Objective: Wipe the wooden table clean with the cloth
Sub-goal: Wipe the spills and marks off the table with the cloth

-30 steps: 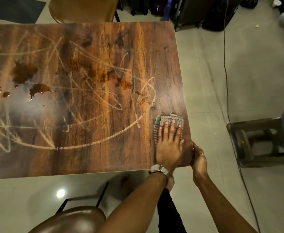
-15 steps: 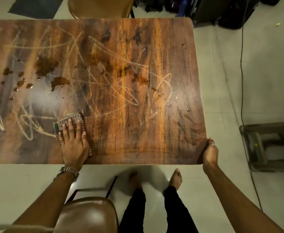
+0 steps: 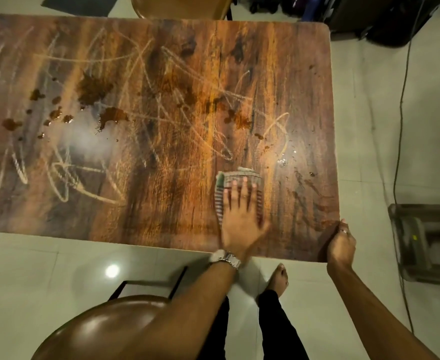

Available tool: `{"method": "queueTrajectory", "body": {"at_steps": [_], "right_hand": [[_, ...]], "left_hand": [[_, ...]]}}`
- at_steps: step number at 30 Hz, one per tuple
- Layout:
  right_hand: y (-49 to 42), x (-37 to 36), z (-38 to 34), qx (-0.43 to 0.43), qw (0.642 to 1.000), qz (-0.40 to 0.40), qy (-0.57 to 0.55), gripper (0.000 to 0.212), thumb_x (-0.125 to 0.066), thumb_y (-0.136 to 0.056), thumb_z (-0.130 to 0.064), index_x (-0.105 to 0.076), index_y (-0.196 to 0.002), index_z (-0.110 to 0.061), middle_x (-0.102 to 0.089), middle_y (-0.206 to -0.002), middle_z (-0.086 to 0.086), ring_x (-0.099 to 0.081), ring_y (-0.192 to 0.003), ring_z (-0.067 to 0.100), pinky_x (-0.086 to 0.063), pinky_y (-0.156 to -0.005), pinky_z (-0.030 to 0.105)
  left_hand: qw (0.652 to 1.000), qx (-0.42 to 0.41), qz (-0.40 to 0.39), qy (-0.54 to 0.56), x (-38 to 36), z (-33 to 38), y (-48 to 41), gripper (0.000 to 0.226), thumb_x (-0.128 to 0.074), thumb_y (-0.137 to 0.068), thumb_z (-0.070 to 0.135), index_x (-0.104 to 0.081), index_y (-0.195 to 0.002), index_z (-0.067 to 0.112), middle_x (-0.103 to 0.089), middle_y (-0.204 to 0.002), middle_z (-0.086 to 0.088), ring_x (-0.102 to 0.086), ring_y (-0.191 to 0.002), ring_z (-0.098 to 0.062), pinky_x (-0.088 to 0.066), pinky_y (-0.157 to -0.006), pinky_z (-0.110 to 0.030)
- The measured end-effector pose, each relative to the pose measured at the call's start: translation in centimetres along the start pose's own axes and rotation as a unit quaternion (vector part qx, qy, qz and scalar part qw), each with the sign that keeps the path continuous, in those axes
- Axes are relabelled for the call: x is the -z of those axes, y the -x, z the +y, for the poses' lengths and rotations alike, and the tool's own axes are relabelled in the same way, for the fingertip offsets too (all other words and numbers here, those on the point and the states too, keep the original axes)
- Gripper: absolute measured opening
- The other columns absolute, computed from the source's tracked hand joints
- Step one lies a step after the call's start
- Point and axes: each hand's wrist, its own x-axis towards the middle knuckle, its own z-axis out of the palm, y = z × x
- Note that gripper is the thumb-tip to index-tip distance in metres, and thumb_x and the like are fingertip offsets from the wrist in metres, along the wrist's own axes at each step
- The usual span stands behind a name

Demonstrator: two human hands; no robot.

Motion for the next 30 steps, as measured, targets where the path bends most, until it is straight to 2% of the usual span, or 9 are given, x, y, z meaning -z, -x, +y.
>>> {"method": "queueTrajectory", "body": {"at_steps": [3,7,10,12,15,18,22,27,30], "right_hand": [[0.2,0.3,-0.3,-0.017,0.999,-0.026,-0.024,0.042,-0.039,-0.102,-0.051,-0.068,-0.096,-0.021,-0.068,-0.109,0.002,-0.064,-0.099,0.024,-0.051,-0.089,0.033],[0.7,0.5,-0.8,-0.02,0.996,-0.056,-0.063,0.043,-0.037,-0.105,-0.044,-0.069,-0.108,-0.016,-0.068,-0.11,0.005,-0.064,-0.086,0.01,-0.049,-0.071,0.026],[0.7,0.5,-0.8,-0.013,0.997,-0.056,-0.049,0.043,-0.036,-0.105,-0.045,-0.067,-0.103,-0.016,-0.067,-0.113,0.008,-0.065,-0.091,0.019,-0.051,-0.085,0.034],[0.6,0.5,-0.8,-0.017,0.998,-0.058,-0.035,0.046,-0.035,-0.105,-0.047,-0.067,-0.105,-0.014,-0.067,-0.119,0.011,-0.063,-0.105,0.029,-0.05,-0.1,0.044],[0.7,0.4,-0.7,-0.011,0.999,-0.044,-0.027,0.05,-0.035,-0.104,-0.05,-0.068,-0.107,-0.013,-0.068,-0.121,0.012,-0.062,-0.111,0.031,-0.047,-0.105,0.048],[0.8,0.2,-0.6,-0.005,1.0,-0.022,-0.014,0.057,-0.035,-0.103,-0.052,-0.069,-0.114,-0.008,-0.068,-0.122,0.013,-0.061,-0.114,0.034,-0.045,-0.107,0.05],[0.4,0.3,-0.5,-0.011,0.999,-0.029,-0.024,0.054,-0.036,-0.104,-0.051,-0.069,-0.115,-0.01,-0.068,-0.121,0.012,-0.061,-0.114,0.032,-0.046,-0.107,0.048],[0.1,0.4,-0.2,-0.013,0.996,-0.06,-0.072,0.044,-0.037,-0.104,-0.048,-0.07,-0.106,-0.019,-0.072,-0.114,0.008,-0.067,-0.101,0.024,-0.055,-0.089,0.042],[-0.4,0.8,-0.4,-0.051,0.989,-0.098,-0.096,0.047,-0.035,-0.103,-0.052,-0.069,-0.113,-0.022,-0.072,-0.11,0.0,-0.067,-0.096,0.017,-0.054,-0.074,0.036]], "left_hand": [[0.996,-0.071,-0.039,0.033,-0.7,6.5,0.0,0.077,-0.038,-0.104,0.041,0.004,-0.162,0.012,0.014,-0.168,-0.012,0.009,-0.158,-0.031,0.005,-0.128,-0.052],[0.958,-0.077,-0.049,0.271,1.1,11.1,-0.4,0.063,-0.047,-0.098,0.004,-0.029,-0.157,0.019,-0.019,-0.17,-0.003,-0.034,-0.15,-0.028,-0.036,-0.121,-0.046],[0.854,0.028,-0.041,0.519,3.9,11.0,-0.8,0.072,-0.052,-0.095,-0.006,-0.038,-0.15,0.038,-0.049,-0.152,0.005,-0.066,-0.115,-0.018,-0.062,-0.087,-0.045],[0.793,0.07,-0.035,0.604,5.1,8.5,-1.1,0.077,-0.053,-0.094,-0.01,-0.037,-0.153,0.037,-0.052,-0.144,0.012,-0.067,-0.105,-0.006,-0.063,-0.081,-0.042],[0.898,0.108,0.021,0.426,5.5,2.8,-1.4,0.08,-0.056,-0.092,-0.008,-0.03,-0.158,0.031,-0.028,-0.165,0.009,-0.033,-0.143,0.001,-0.041,-0.117,-0.044],[0.97,0.03,0.11,0.213,4.0,1.7,-1.1,0.077,-0.045,-0.096,0.005,-0.014,-0.16,0.031,0.002,-0.172,0.005,0.014,-0.156,-0.011,-0.001,-0.129,-0.05],[0.998,0.003,0.024,0.06,-0.5,6.7,-1.1,0.067,-0.016,-0.107,0.049,0.007,-0.163,0.018,0.016,-0.17,-0.01,0.016,-0.157,-0.026,0.012,-0.127,-0.048],[0.997,-0.076,-0.004,0.005,-4.2,13.7,-2.5,0.065,-0.022,-0.106,0.046,-0.008,-0.162,0.015,0.005,-0.169,-0.017,0.006,-0.158,-0.032,-0.002,-0.128,-0.053],[0.997,-0.081,-0.004,-0.012,-4.7,16.3,-3.6,0.069,-0.028,-0.104,0.042,-0.003,-0.161,0.011,-0.004,-0.171,-0.013,0.004,-0.158,-0.03,0.005,-0.128,-0.052]]}}
